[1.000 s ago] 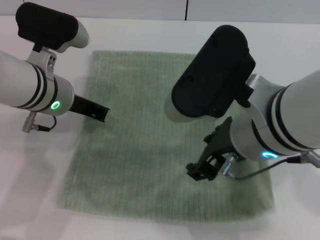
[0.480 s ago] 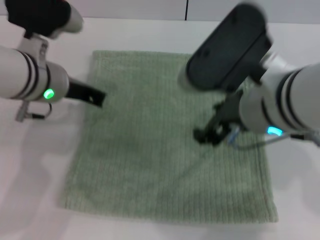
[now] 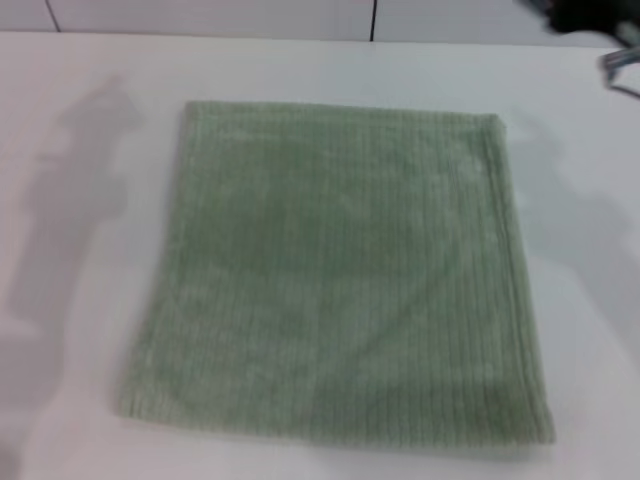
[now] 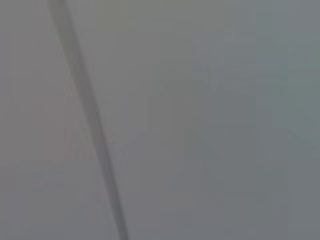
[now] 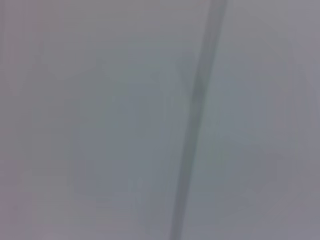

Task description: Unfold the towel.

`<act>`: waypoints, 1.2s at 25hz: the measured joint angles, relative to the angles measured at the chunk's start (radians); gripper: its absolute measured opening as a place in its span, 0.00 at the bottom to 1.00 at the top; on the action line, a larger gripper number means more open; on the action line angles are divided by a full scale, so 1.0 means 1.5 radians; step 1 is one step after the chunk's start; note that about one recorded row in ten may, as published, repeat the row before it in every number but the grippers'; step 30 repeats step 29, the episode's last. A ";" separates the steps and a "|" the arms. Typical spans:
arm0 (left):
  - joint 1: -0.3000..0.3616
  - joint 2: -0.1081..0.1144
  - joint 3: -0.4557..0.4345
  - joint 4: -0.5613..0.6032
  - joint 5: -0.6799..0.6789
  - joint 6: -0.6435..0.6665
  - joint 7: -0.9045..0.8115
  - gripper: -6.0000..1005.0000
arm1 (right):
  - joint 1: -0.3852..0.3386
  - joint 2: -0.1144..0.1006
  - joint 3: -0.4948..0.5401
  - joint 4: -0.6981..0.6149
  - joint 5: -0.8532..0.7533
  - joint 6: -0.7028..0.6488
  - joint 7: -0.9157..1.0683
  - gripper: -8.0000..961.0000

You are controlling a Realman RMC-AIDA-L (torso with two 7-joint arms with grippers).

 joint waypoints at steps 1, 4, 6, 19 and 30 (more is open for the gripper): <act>0.019 0.000 0.006 0.017 -0.001 0.063 -0.010 0.14 | 0.000 0.000 0.000 0.000 0.000 0.000 0.000 0.67; 0.067 0.002 0.038 0.138 -0.004 0.335 -0.034 0.14 | -0.029 0.003 0.000 -0.142 0.005 -0.267 0.007 0.67; 0.077 0.001 0.055 0.237 -0.004 0.484 -0.037 0.14 | -0.003 0.001 0.004 -0.292 0.026 -0.457 0.014 0.67; -0.099 -0.002 0.060 0.891 -0.090 0.985 -0.156 0.53 | 0.201 0.000 -0.025 -0.870 0.209 -1.031 0.058 0.67; -0.121 -0.002 0.060 0.929 -0.124 0.999 -0.156 0.81 | 0.202 0.000 -0.026 -0.883 0.210 -1.033 0.055 0.67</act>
